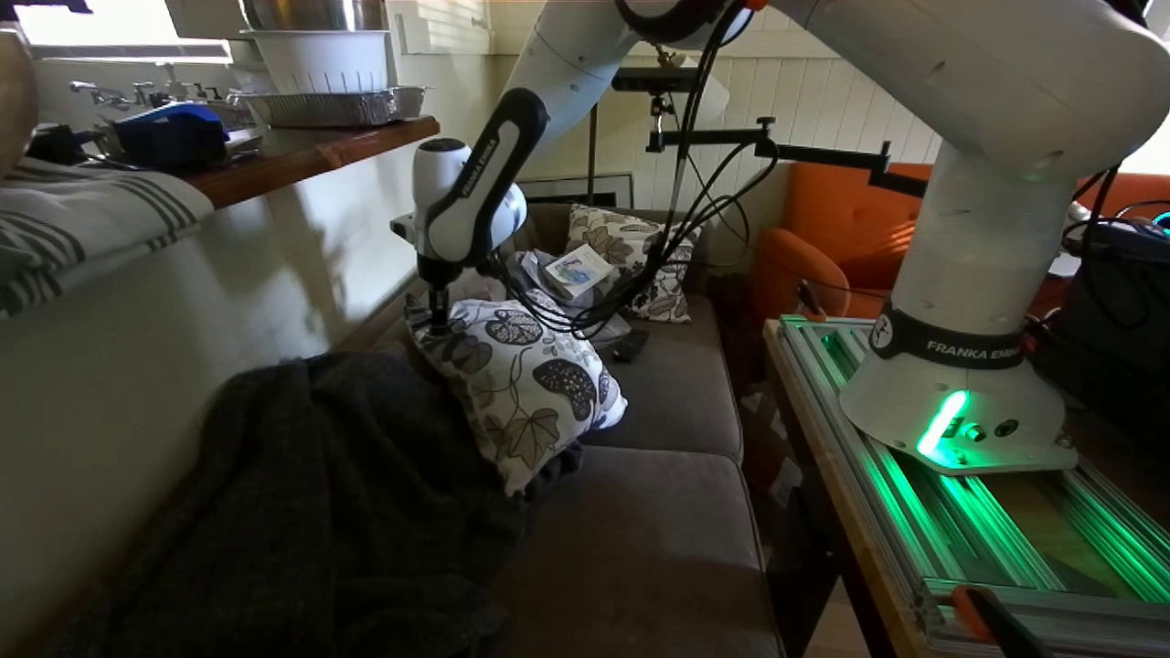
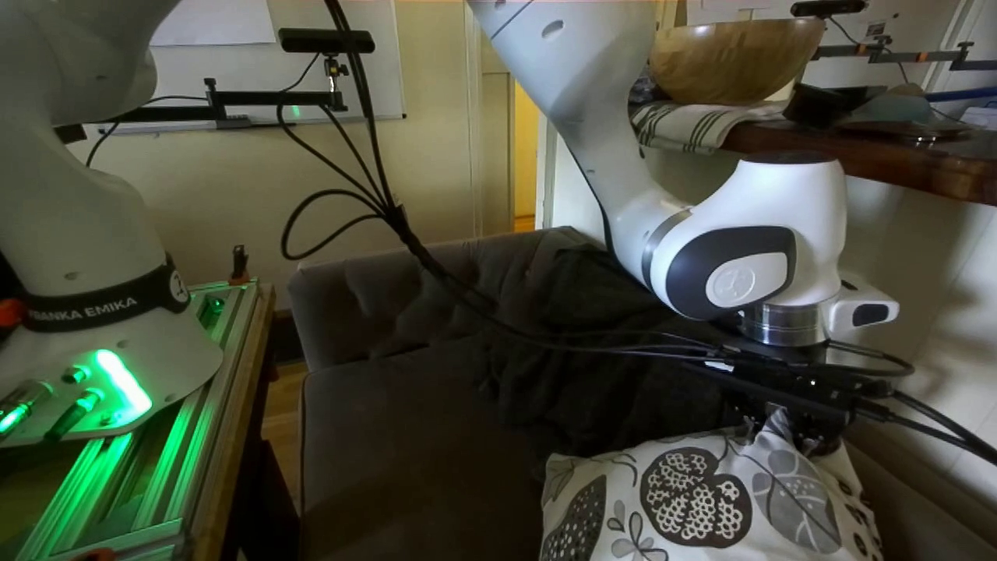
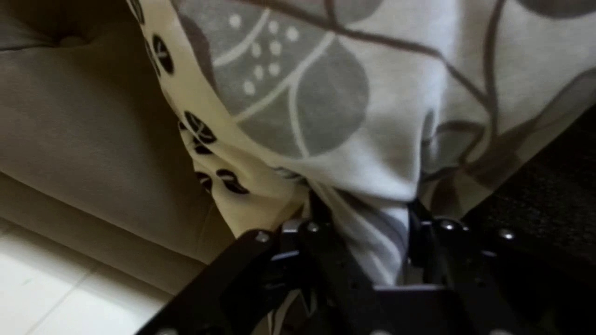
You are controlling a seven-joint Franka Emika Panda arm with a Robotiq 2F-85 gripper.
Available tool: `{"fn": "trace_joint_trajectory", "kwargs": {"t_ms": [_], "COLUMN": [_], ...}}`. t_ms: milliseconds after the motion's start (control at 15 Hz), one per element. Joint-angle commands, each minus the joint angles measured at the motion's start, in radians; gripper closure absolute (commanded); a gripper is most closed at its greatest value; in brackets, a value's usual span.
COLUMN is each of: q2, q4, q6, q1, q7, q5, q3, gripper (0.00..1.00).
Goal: Stretch out the blanket then move the pillow to the right
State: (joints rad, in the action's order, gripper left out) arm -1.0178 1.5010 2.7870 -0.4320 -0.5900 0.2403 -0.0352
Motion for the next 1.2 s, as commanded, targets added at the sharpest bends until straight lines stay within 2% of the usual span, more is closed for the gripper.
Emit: {"fn": "trace_joint_trajectory", "kwargs": {"t_ms": [0,67,200,267,333,600,667,933,1000,1067,1133], "q2": [0.016,0.02,0.033,0.042,0.058,0.12,0.068,0.077,0.067,0.018,-0.006], "q4": [0.0,-0.001,-0.017,-0.03,-0.035,-0.024,-0.023,-0.023,-0.038,-0.118,-0.179], "q6": [0.002,0.008,0.034,0.068,0.071,0.123,0.062,0.075,0.081,0.118,0.074], "q1": [0.002,0.001,-0.007,0.0,-0.005,-0.008,-0.008,-0.013,0.007,0.017,0.009], "q7": [0.026,0.04,0.09,0.117,0.13,0.186,0.154,0.171,0.205,0.277,0.298], "q5": [-0.037,-0.042,-0.068,-0.064,-0.071,-0.076,-0.063,-0.063,-0.064,-0.099,-0.116], "q3": [0.015,0.02,0.032,0.058,0.064,0.11,0.099,0.112,0.136,0.152,0.147], "gripper": [0.89,0.97,1.0,0.96,0.99,0.97,0.87,0.87,0.97,0.97,0.97]}}
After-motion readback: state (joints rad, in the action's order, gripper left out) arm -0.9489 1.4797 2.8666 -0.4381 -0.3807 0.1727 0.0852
